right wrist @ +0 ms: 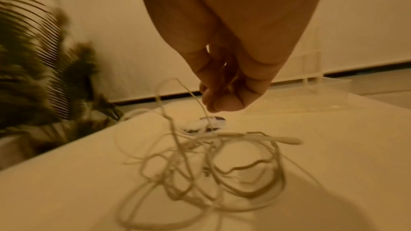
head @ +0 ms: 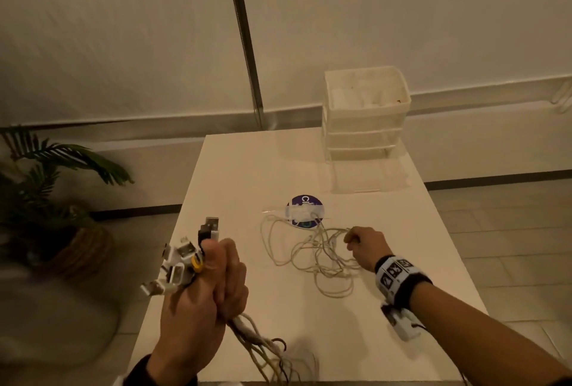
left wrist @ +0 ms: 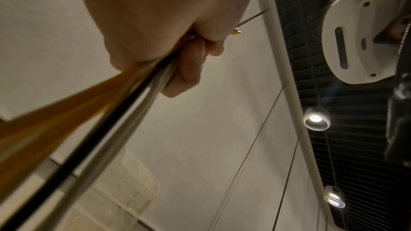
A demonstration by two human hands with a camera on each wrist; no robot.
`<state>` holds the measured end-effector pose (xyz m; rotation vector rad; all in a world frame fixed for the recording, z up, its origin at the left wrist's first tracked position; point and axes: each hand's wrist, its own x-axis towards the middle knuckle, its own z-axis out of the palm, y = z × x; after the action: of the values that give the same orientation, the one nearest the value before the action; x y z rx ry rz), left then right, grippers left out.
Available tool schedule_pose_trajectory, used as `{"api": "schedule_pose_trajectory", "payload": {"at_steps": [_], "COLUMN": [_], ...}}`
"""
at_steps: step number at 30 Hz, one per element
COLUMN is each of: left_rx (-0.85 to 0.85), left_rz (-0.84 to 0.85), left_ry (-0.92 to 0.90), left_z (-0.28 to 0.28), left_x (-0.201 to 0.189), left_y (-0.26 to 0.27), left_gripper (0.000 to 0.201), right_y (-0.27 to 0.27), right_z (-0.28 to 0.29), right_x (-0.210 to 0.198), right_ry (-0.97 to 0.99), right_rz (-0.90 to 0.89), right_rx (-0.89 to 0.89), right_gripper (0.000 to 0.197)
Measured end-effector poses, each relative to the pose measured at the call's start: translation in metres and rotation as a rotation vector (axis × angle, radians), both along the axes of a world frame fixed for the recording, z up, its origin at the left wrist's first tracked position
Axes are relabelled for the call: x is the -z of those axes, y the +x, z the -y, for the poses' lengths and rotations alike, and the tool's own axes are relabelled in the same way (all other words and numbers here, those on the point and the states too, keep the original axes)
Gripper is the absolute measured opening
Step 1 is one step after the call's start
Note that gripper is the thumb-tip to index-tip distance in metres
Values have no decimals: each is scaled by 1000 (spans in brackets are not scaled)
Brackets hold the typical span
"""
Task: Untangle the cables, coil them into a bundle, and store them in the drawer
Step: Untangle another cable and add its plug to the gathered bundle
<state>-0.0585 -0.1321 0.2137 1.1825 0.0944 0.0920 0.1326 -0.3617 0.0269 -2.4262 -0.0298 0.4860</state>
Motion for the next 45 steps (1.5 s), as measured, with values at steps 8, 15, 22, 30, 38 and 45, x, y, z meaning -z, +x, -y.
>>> {"api": "schedule_pose_trajectory", "payload": {"at_steps": [8,15,22,30,38,45], "left_rx": [-69,-143,-106,9,142,134], "left_rz": [51,-22,-38,-17,74,61], "left_ry": [83,53,-10,-24,-57,-86], "left_z": [12,14,6,17,31,20], "left_x": [7,7,11,-9,-21,-19], "left_y": [22,32,39,67,69,50], "left_gripper": [67,76,72,24,48,40], "right_y": [30,21,33,-7,-118,-138], "right_z": [-25,-23,19,9,-64,-91], "right_x": [45,67,-16,-162,-221,-202], "right_ry": [-312,-286,138,1163,973,828], "right_rz": [-84,-29,55,-112,335,533], "right_rx": [-145,-181,33,295,-93,-110], "right_gripper": [22,20,7,19,39,34]}}
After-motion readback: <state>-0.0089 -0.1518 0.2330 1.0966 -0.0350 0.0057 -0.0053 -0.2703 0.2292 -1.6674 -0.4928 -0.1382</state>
